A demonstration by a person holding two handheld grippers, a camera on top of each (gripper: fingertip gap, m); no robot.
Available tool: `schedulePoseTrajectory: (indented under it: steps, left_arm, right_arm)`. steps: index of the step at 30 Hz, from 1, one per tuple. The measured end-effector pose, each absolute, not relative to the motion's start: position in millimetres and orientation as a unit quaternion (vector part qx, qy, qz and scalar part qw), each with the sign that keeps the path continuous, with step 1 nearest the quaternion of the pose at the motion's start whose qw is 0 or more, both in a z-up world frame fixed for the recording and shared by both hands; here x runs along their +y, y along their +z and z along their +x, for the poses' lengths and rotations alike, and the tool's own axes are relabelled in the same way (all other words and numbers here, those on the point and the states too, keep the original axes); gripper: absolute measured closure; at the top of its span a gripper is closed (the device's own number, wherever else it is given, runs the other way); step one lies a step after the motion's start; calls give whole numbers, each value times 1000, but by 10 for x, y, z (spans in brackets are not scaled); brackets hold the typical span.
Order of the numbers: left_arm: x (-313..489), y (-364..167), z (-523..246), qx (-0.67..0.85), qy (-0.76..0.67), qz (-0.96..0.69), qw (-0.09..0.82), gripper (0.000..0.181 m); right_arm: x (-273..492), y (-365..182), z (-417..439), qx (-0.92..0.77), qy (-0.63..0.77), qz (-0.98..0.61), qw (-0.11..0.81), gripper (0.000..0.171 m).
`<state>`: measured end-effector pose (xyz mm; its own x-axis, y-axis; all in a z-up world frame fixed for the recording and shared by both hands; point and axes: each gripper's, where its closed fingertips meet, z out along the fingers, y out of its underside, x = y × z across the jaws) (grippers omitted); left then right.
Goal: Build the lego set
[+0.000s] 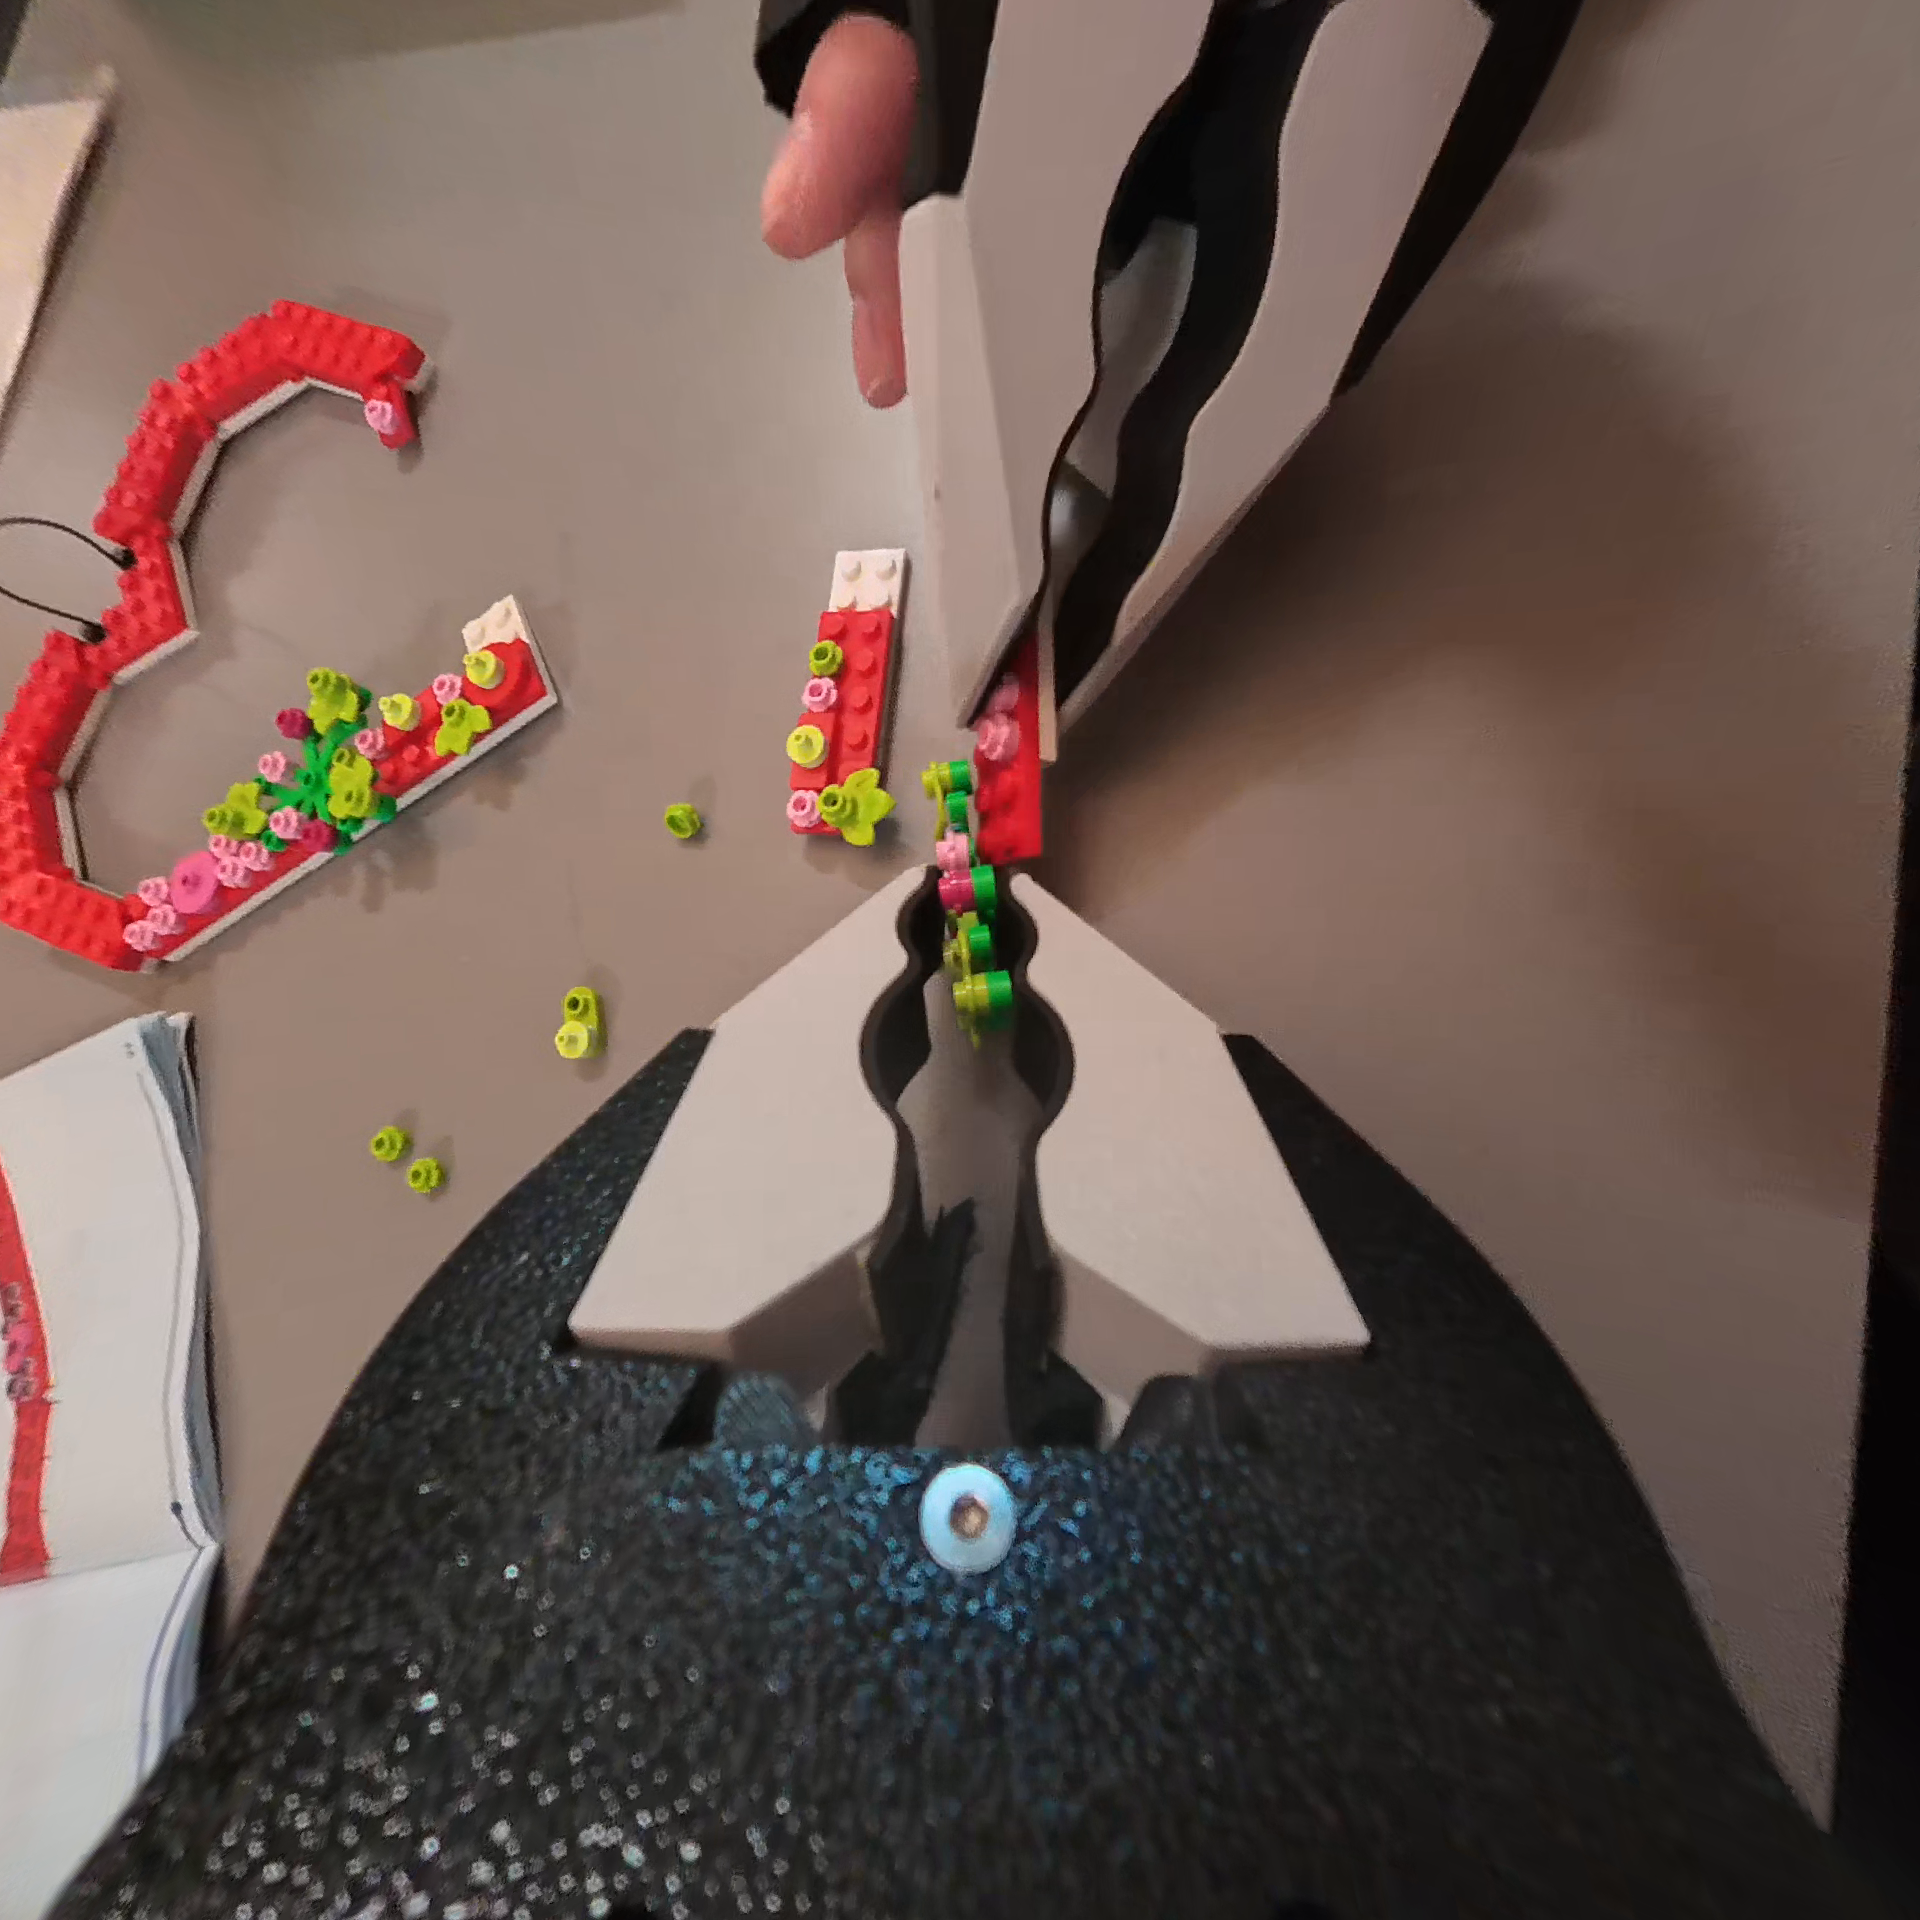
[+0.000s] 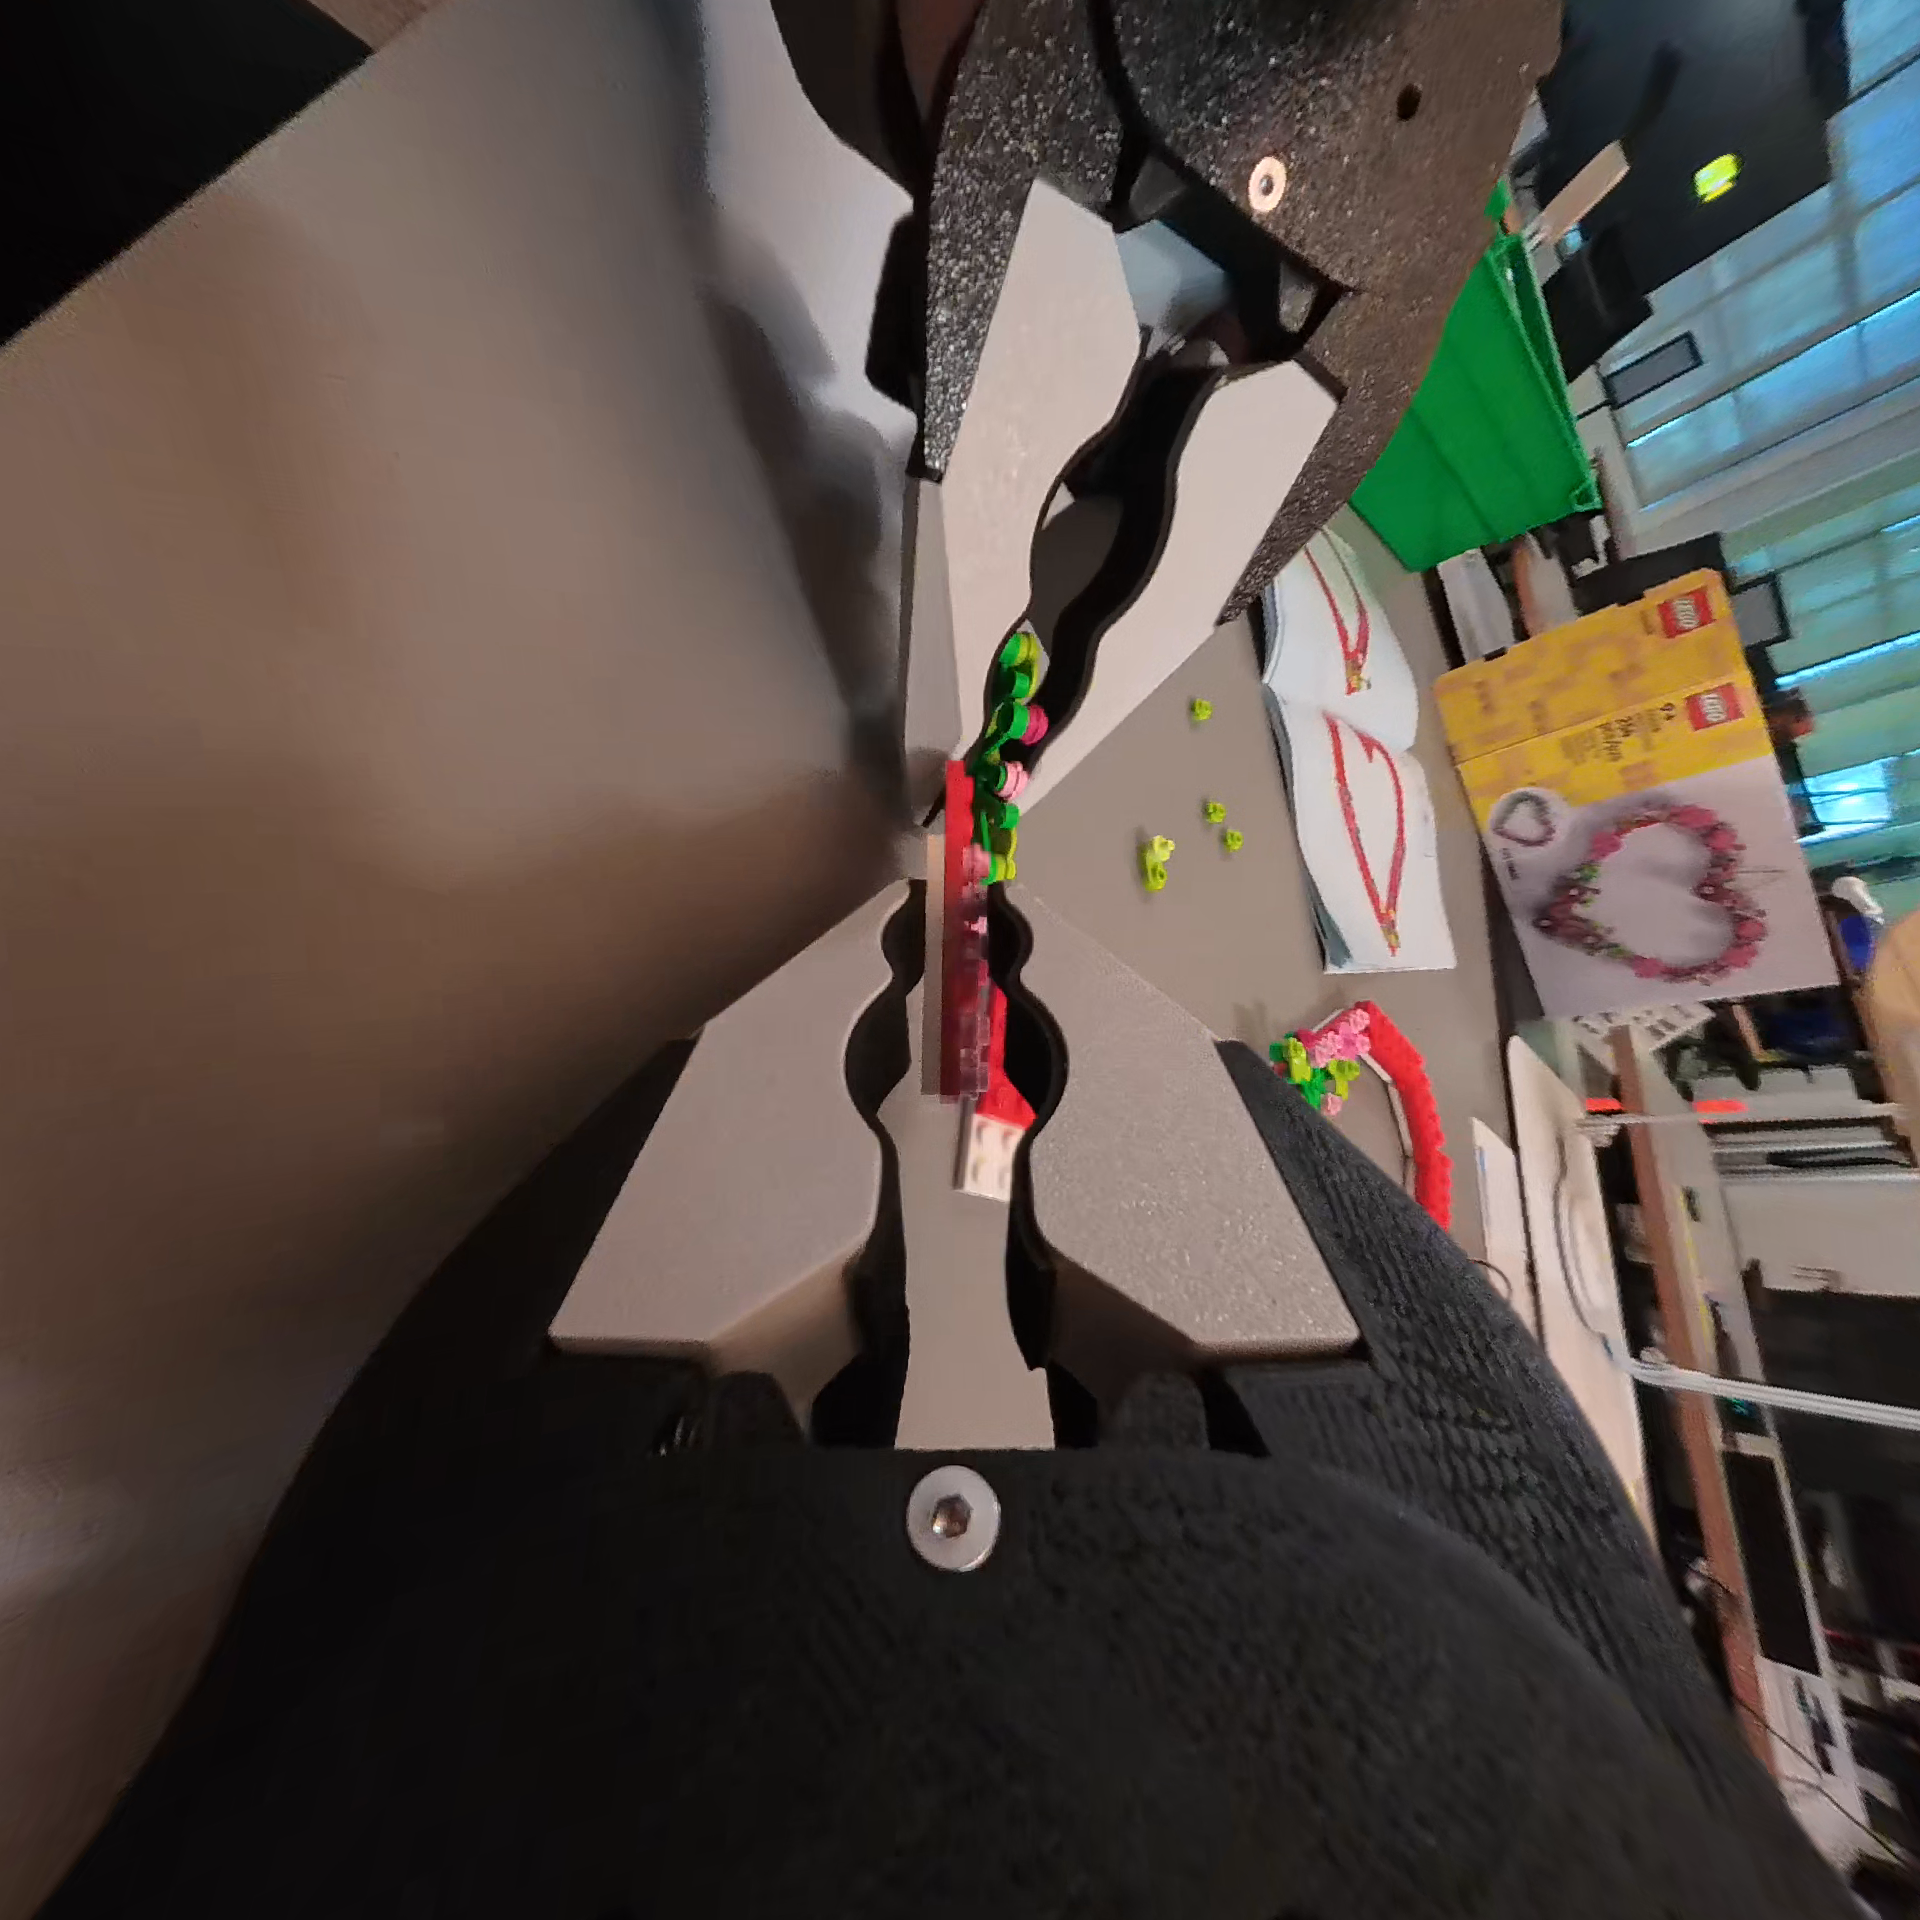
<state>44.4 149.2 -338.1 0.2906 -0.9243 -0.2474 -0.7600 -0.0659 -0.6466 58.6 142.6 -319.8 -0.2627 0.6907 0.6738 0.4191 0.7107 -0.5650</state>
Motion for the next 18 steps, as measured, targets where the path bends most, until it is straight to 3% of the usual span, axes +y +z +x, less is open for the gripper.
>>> schedulePoseTrajectory:
  steps: [18]
  left_arm:
    - [1505, -3417, 452, 624, -61, -686, 369, 174]
  right_arm:
    - [1401, -3246, 602, -795, 130, -338, 487, 161]
